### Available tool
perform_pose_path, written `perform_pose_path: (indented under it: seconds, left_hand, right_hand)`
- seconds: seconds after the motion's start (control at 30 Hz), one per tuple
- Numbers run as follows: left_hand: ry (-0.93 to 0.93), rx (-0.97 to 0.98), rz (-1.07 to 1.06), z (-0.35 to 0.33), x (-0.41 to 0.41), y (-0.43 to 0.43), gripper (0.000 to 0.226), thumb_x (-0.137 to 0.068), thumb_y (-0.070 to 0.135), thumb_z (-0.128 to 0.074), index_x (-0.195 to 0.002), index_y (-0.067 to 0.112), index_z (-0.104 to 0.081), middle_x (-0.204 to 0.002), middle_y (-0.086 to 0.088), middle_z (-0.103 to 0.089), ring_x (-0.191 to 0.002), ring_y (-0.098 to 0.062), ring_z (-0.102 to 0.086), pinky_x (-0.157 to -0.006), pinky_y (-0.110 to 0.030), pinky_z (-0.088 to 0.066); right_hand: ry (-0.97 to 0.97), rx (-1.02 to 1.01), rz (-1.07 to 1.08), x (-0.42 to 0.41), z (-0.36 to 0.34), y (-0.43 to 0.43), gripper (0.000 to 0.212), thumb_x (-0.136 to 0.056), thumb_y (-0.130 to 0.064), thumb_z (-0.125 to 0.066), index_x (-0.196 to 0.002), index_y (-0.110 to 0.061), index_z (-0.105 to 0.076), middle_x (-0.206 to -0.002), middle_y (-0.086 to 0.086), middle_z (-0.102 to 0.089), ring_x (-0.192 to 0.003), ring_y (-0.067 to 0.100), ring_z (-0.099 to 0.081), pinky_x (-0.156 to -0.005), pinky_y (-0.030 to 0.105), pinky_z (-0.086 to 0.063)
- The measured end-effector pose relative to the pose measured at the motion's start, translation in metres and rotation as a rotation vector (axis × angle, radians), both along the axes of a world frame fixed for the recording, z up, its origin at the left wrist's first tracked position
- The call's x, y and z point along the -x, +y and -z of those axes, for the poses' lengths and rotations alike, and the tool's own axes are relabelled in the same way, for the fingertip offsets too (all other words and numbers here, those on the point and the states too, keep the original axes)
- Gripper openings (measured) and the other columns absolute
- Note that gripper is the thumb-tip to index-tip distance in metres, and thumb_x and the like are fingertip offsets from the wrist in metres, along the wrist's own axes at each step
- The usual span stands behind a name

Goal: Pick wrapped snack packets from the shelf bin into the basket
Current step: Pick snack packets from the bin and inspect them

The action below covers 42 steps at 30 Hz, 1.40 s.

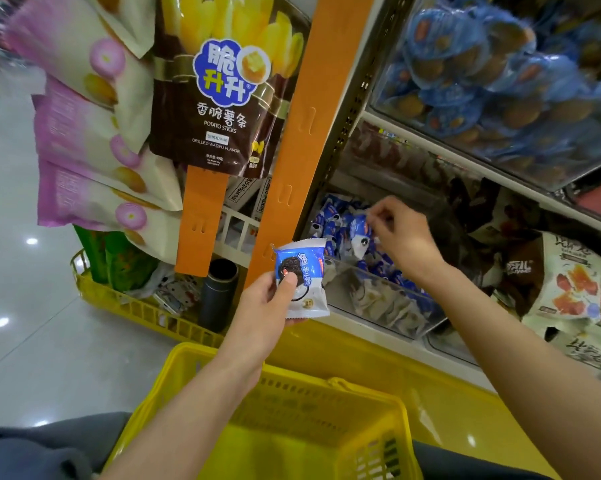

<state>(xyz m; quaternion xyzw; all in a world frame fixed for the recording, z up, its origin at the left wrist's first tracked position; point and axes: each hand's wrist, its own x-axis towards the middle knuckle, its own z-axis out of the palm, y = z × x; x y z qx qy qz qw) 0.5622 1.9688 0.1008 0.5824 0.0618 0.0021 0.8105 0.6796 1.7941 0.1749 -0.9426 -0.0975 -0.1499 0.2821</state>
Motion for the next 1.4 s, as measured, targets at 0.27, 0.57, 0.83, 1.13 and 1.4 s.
perform_pose_path:
  seconds: [0.27, 0.57, 0.83, 1.13, 1.4]
  left_hand:
    - [0.046, 0.064, 0.014, -0.002, 0.007, -0.010, 0.028, -0.097, 0.034, -0.038, -0.096, 0.020, -0.062, -0.085, -0.001, -0.067, -0.072, -0.011, -0.061, -0.061, -0.023, -0.053]
    - [0.164, -0.016, -0.010, 0.008, 0.025, -0.014, 0.026, -0.099, 0.041, -0.031, -0.090, 0.028, -0.052, -0.087, 0.009, -0.059, -0.083, -0.007, -0.056, -0.069, -0.024, -0.044]
    - [0.155, 0.084, 0.244, 0.004, 0.034, -0.002, 0.034, -0.091, 0.040, -0.049, -0.109, 0.016, -0.062, -0.095, -0.007, -0.073, -0.084, -0.021, -0.070, -0.065, -0.030, -0.055]
    - [0.142, 0.222, 0.257, 0.001, 0.038, 0.003, 0.050, -0.076, 0.048, -0.056, -0.114, 0.015, -0.061, -0.107, -0.010, -0.070, -0.093, -0.024, -0.068, -0.065, -0.032, -0.055]
    - [0.157, 0.070, -0.026, 0.005, 0.027, 0.009, 0.024, -0.093, 0.026, -0.052, -0.112, 0.012, -0.057, -0.097, -0.007, -0.069, -0.071, -0.011, -0.067, -0.050, -0.020, -0.049]
  right_hand:
    - [0.074, -0.326, -0.119, 0.088, -0.004, 0.009, 0.011, -0.092, -0.012, -0.054, -0.084, -0.019, -0.053, -0.081, 0.004, -0.063, -0.066, 0.005, -0.063, -0.052, 0.021, -0.055]
    - [0.417, -0.668, -0.143, 0.127, 0.027, 0.026, 0.005, -0.095, -0.009, -0.048, -0.093, -0.004, -0.051, -0.093, 0.011, -0.062, -0.068, 0.004, -0.066, -0.057, 0.019, -0.055]
    - [0.546, -0.493, -0.240, 0.133, 0.024, 0.029, 0.023, -0.095, -0.032, -0.046, -0.116, -0.023, -0.053, -0.100, -0.001, -0.066, -0.080, 0.002, -0.064, -0.064, 0.019, -0.055]
    - [0.452, -0.521, -0.208, 0.127, 0.020, 0.029, 0.012, -0.087, -0.034, -0.060, -0.090, -0.025, -0.067, -0.089, -0.005, -0.073, -0.088, 0.013, -0.068, -0.084, 0.029, -0.055]
    - [-0.006, -0.399, -0.020, 0.075, -0.016, 0.005, 0.023, -0.088, -0.024, -0.062, -0.068, -0.019, -0.055, -0.062, -0.002, -0.057, -0.060, 0.011, -0.057, -0.060, 0.033, -0.058]
